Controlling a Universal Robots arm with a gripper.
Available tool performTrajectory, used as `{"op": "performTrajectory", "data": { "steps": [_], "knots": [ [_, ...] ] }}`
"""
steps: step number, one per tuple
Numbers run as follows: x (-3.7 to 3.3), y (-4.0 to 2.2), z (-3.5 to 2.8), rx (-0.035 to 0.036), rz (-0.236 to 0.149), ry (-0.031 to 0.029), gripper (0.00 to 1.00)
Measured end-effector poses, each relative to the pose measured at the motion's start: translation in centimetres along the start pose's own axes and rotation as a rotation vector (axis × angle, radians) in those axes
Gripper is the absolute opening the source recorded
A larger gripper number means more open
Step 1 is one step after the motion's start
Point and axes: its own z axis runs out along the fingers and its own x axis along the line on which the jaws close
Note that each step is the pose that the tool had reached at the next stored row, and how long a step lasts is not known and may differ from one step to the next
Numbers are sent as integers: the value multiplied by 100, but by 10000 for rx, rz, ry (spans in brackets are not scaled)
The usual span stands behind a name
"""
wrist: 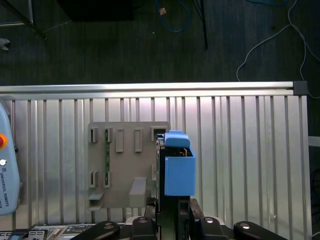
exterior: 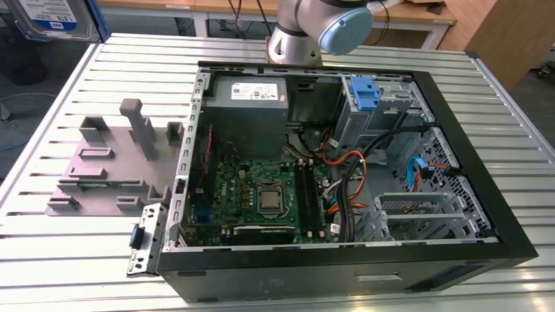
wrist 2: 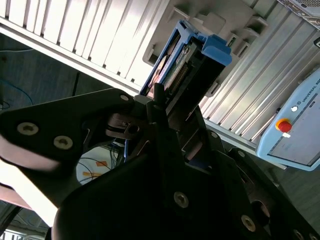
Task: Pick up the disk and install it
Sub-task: 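Pick up the disk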
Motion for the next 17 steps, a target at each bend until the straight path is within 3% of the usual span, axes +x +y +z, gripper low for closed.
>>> {"op": "performTrajectory", "data": {
  "steps": [8,17],
  "knots": [
    [0,0,-4,0,0,1,35],
    [-3,1,-67,0,0,0,35]
  ]
}}
